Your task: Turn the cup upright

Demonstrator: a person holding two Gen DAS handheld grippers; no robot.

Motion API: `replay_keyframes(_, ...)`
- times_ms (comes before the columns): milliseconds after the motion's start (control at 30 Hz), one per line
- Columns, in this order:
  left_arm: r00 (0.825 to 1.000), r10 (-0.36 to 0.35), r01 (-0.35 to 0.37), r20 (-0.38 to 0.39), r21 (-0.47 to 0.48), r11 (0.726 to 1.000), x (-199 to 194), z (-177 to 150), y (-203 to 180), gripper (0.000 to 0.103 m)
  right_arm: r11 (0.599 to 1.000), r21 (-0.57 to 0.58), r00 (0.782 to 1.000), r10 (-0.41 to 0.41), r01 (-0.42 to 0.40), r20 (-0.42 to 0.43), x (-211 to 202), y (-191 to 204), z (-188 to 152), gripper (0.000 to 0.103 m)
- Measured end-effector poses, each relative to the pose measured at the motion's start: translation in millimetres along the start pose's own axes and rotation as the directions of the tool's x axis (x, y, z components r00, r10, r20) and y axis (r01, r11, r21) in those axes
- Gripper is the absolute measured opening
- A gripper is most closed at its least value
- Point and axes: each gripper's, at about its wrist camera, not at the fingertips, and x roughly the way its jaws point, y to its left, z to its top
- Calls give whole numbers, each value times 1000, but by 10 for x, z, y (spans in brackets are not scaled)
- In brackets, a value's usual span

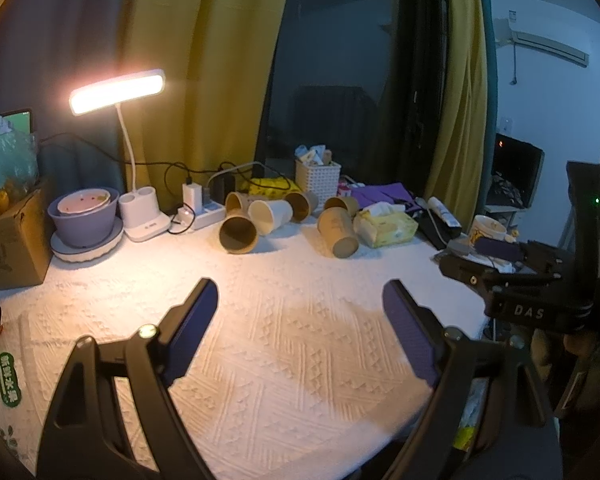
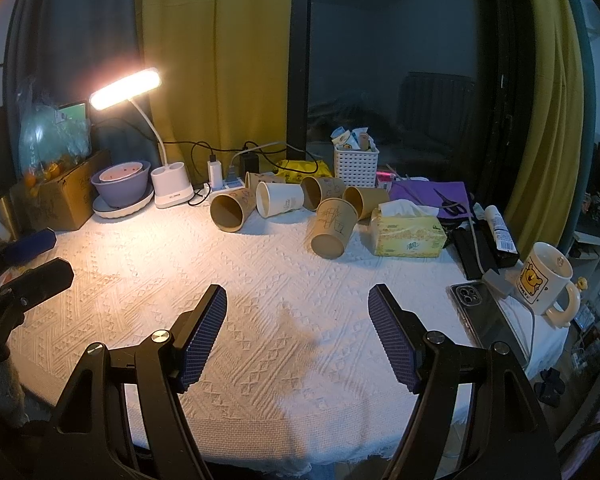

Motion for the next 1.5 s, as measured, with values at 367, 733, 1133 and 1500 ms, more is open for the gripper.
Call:
replay_keyframes(367, 1000, -2, 2, -3, 7, 1000, 13, -12, -34, 86, 1000, 1, 1000, 0, 0, 0, -5, -5, -4, 77)
replay_keyframes(733, 1000, -1, 1, -3, 7, 1000, 14, -6, -37, 86, 1000, 2, 1000, 1, -1, 1, -2, -23, -8, 77)
replay_keyframes(1133, 1000, 3, -3, -1, 11, 1000, 7, 5, -37, 86, 1000, 3, 1000, 4, -4, -3, 0, -8, 10, 77)
replay_keyframes(1500, 1000, 7, -7, -7, 17, 1000, 17, 21, -33, 86, 1000, 8, 1000, 9, -9, -10, 25, -62, -16, 77)
